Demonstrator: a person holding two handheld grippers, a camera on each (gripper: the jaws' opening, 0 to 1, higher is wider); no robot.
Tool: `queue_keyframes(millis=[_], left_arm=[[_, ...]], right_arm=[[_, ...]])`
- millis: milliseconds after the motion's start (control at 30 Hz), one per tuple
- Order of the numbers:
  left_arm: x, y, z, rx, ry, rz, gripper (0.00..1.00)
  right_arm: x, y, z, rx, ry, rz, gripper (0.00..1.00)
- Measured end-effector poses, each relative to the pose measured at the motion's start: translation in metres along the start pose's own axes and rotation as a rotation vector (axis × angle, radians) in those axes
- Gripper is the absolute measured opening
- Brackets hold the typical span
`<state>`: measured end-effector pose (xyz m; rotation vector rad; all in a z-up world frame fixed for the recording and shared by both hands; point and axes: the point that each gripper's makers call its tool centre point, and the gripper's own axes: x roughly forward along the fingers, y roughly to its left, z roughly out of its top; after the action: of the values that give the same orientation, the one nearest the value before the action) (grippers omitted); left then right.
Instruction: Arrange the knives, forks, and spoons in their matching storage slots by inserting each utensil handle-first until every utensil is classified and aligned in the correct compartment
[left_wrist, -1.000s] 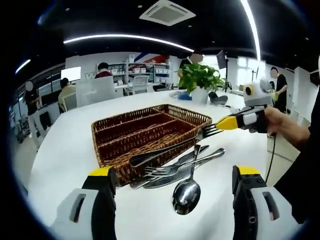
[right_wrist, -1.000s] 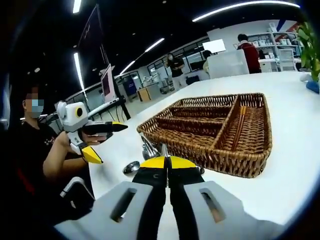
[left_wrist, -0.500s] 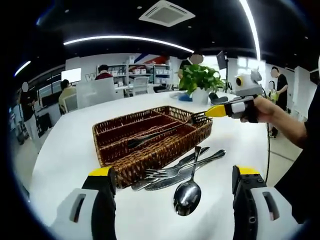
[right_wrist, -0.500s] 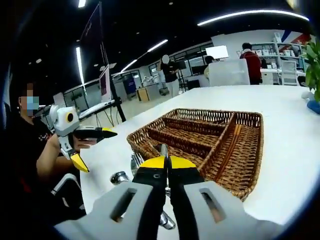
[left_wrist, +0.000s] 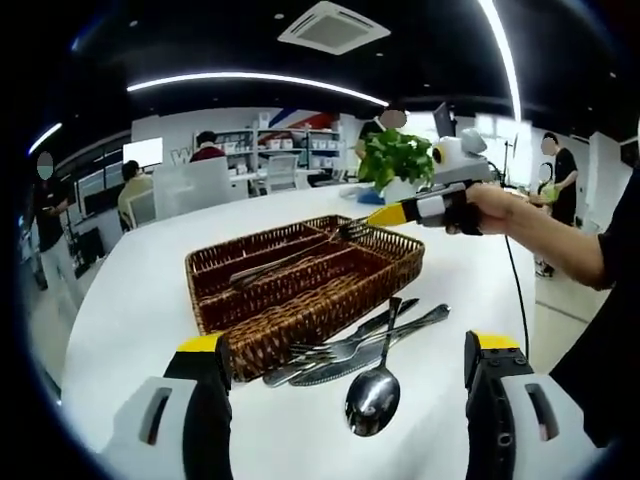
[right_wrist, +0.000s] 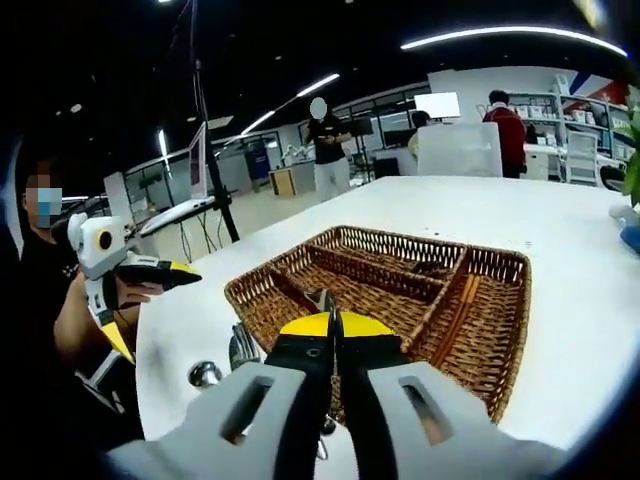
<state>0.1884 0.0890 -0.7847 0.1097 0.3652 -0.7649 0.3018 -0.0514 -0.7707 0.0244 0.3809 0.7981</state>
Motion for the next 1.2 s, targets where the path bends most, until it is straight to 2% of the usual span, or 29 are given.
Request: queue_keyframes(millis=[367,500,700,733,867,1100,1167,1200], left_arm=[[-0.002,-0.002,0.001,0.003,-0.003,0.001,0.99],[-0.004,-0.002,-0.001,0.003,0.001,0.002,0.99],[-0.005,-0.002,-0.004,0.0,0.005,0.002,0.99],[-0.005,-0.002,-0.004,-0.001,0.006,0.003,0.99],[-0.006,0.0,-0.004,-0.005,0.006,0.008,0.99],[-0.006,0.001,-0.006,-0.006,0.012,0.01,0.99],[-0.005,0.001,-0.006,-0.005,0.013,0.009,0.99],[-0.005,0.001,-0.006,-0.005,0.013,0.008,0.99]], right_arm=[[0.035,-0.021,0.002,0.03,0.033,-0.013,0.0],[0.052,-0.029,-0.003,0.05,0.074,-0.005,0.0],[0.066,-0.037,-0.013,0.1,0.13,0.024,0.0],[0.067,-0.039,-0.014,0.126,0.137,0.023,0.0],[0.073,-0.047,-0.02,0.14,0.186,0.011,0.0],[0.077,-0.051,-0.021,0.055,0.239,-0.049,0.01],[0.079,-0.055,-0.025,-0.003,0.281,-0.09,0.02],[0.08,-0.059,-0.029,-0.06,0.315,-0.126,0.02]])
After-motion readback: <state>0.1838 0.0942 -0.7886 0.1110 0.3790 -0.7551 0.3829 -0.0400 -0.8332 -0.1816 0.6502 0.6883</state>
